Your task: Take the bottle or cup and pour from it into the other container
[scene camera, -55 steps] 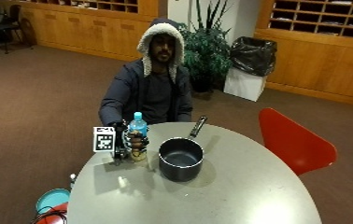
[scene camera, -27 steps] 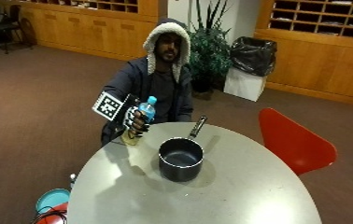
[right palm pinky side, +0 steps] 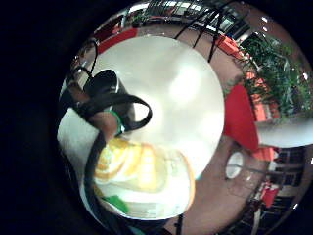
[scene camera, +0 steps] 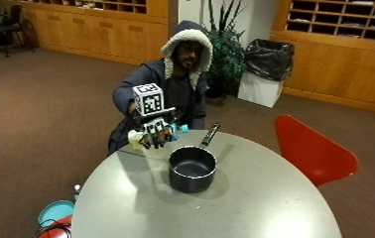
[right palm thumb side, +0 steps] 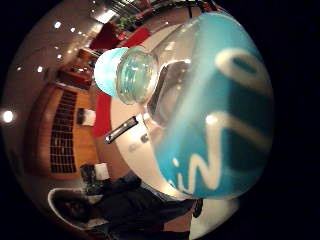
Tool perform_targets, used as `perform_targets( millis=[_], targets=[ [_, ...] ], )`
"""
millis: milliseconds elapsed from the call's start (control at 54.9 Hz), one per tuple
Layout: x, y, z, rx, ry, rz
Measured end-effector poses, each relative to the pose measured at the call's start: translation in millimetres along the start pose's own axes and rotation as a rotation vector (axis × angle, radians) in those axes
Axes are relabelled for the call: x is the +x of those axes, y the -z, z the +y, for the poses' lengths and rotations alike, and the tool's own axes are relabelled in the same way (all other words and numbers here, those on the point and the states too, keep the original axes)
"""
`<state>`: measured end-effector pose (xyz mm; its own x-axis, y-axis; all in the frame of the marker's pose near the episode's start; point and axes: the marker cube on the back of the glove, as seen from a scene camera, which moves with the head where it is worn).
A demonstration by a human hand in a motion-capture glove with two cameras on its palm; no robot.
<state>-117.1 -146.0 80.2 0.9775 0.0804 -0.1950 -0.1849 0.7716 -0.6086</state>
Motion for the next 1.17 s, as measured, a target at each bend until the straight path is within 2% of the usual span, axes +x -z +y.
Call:
perform_targets(
  millis=[382, 619, 819, 1165],
  targets=[
    [-31.3, -17.7, -32.9, -0.137, 0.019, 0.519],
    [-51.9, -29.9, -43.1, -0.122, 0.083, 0.780],
    [-58.6, -36.6, -38.0, -0.112, 0.087, 0.809],
    [-46.3, -21.6, -24.4, -0.069, 0.074, 0.670]
  ],
)
